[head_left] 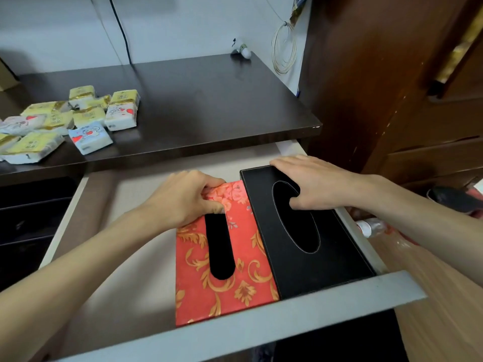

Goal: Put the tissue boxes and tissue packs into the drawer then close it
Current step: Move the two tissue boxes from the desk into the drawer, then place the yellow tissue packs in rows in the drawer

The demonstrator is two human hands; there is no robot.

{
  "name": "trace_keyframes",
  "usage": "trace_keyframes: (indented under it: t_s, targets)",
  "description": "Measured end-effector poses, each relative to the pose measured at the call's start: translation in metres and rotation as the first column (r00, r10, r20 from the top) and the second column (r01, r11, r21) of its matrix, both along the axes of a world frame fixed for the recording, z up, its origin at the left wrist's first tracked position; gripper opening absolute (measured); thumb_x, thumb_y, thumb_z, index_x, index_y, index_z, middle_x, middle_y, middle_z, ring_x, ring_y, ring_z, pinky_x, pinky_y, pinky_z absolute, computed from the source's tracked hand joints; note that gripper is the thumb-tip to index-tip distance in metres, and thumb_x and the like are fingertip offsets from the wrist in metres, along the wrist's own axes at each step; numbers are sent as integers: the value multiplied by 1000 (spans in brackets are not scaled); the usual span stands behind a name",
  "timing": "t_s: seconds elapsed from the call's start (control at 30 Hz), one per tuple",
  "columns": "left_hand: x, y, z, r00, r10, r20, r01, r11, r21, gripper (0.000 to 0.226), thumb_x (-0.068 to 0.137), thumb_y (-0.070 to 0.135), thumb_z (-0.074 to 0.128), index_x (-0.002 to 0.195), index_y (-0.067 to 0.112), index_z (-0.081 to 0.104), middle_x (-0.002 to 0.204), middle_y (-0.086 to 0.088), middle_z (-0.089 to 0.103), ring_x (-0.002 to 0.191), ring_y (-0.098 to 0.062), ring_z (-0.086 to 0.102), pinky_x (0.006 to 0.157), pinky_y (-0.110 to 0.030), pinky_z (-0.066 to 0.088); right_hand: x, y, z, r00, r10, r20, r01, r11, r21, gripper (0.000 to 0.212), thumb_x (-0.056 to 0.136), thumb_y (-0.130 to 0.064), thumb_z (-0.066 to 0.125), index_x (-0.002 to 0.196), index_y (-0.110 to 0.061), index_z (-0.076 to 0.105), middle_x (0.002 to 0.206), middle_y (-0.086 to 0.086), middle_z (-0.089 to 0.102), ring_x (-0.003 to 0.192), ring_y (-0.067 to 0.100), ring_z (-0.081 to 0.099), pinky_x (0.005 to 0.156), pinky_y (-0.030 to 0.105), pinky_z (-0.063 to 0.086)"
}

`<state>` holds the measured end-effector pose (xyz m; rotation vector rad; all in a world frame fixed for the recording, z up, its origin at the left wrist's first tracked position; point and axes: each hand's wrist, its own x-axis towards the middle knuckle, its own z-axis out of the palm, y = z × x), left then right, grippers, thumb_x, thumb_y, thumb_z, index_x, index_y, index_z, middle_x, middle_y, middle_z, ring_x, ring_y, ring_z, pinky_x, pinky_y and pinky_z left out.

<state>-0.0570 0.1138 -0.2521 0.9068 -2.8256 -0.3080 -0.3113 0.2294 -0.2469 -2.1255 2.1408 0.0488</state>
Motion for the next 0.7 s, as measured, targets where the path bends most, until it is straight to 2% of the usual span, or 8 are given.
trace_keyframes:
  t_s: [0.1, 0.23, 0.33, 0.4, 0.47, 0.53, 0.63, 0.7]
  targets:
    - [1, 5, 1, 1000, 9, 1, -9, 1000, 26, 31, 76, 47, 71, 102, 31, 69, 78, 7, 71, 79, -20, 62, 68, -33, 49, 4, 2, 3, 1000, -14, 9, 14, 1000, 13, 66, 74, -41, 71, 130, -14, 48, 127, 3, 56, 119, 26, 53, 99, 46, 50]
    - [3, 9, 3, 1000, 8, 4, -9, 992, 127, 24, 77, 42, 66, 95, 27, 67, 75, 9, 69, 73, -15, 63, 68, -36, 52, 12, 2, 10, 999, -28, -25, 29, 998, 52, 43, 78, -41, 68, 109, -17, 51, 108, 0, 56, 105, 25, 54, 86, 46, 53]
    - [5, 2, 10, 999, -50, 2, 47, 951, 306, 24, 83, 36, 72, 103, 24, 69, 86, 7, 73, 79, -14, 68, 75, -37, 55, 22, -3, 23, 999, -49, -14, 50, 997, 63, 49, 84, -42, 62, 127, -20, 54, 123, 0, 57, 116, 25, 55, 89, 47, 52]
    - [12, -4, 18, 998, -55, -32, 63, 923, 381, 33, 83, 39, 75, 113, 25, 69, 98, 8, 74, 88, -12, 70, 82, -35, 56, 31, -9, 34, 999, -30, 21, 30, 1000, 0, 47, 86, -41, 60, 132, -32, 59, 129, -9, 60, 120, 19, 56, 91, 42, 50]
    - [28, -13, 27, 998, 5, -58, 15, 939, 344, 44, 82, 48, 73, 121, 29, 67, 104, 12, 73, 91, -5, 69, 87, -32, 55, 46, -17, 44, 994, -25, 111, 36, 995, -94, 38, 85, -40, 57, 122, -41, 66, 122, -19, 67, 116, 12, 63, 93, 39, 51]
    - [49, -25, 37, 993, 60, -101, -27, 952, 306, 37, 83, 50, 70, 115, 30, 70, 97, 14, 74, 86, -2, 69, 86, -31, 55, 64, -28, 53, 968, -22, 250, 63, 986, -156, 32, 83, -37, 56, 110, -42, 71, 108, -21, 73, 104, 8, 68, 93, 39, 54]
    - [86, -45, 55, 962, 169, -213, -88, 934, 345, 18, 88, 36, 70, 101, 26, 75, 89, 7, 77, 82, -8, 71, 82, -32, 56, 92, -55, 62, 889, 45, 455, 69, 970, -231, 21, 85, -25, 62, 96, -35, 77, 81, -11, 76, 78, 5, 68, 81, 35, 56]
    - [109, -58, 66, 914, 267, -305, -145, 918, 368, 10, 90, 27, 68, 94, 22, 76, 83, 5, 77, 77, -10, 72, 76, -30, 58, 111, -79, 68, 820, 106, 563, 67, 958, -278, 18, 88, -19, 66, 91, -31, 78, 81, -7, 78, 78, 9, 71, 80, 34, 58]
